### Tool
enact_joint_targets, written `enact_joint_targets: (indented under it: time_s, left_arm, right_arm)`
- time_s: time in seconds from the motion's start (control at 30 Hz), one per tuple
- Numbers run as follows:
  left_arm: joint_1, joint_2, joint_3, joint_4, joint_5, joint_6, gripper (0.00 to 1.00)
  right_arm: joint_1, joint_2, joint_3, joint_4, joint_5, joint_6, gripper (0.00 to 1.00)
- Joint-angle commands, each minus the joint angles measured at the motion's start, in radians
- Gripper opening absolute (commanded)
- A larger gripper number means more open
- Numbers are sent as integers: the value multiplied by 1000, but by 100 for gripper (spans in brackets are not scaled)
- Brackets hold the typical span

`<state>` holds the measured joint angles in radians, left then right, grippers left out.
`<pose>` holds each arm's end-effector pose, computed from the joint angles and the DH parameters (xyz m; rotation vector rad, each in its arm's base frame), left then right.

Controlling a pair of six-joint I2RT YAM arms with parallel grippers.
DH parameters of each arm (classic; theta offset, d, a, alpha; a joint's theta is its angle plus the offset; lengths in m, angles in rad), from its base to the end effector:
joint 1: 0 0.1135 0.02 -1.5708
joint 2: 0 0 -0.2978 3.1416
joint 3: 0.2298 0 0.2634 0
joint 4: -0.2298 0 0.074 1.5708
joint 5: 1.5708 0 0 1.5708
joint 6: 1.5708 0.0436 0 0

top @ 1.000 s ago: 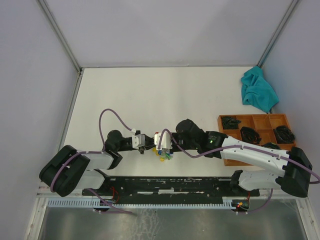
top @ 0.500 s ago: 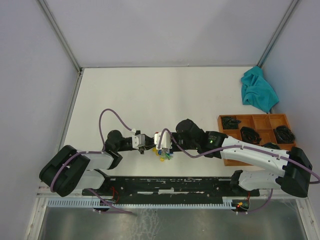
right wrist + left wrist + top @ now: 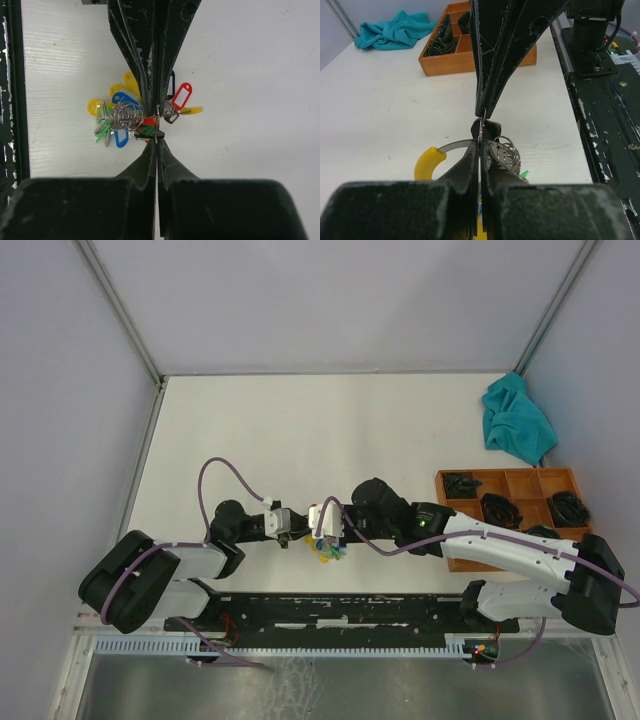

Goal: Put the keys on the keyring

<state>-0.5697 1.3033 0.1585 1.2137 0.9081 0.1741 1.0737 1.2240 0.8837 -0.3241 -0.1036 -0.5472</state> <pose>0.1520 -0.1382 0.1989 1.2164 1.0606 -0.9855 0.1262 0.2421 0.2922 -1.6775 1.5167 0.3997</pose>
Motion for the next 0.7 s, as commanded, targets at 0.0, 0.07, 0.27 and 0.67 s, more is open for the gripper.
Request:
enact_joint_targets:
  time_s: [0.0,0.07,0.27,0.67]
  left_arm:
    - [-6,-11,33,48,0,-27,3]
    - [-6,-9,35,48,0,-27,3]
    - [-7,-6,36,49,7,-28,3]
    - [-9,-5,39,39,13,-24,3]
  right_arm:
    - [8,-9,30,29,5,10,1]
    - [9,-6,32,30,0,12,1]
    - [8,-1,38,31,-8,11,1]
    - [8,-1,37,40,-5,16,1]
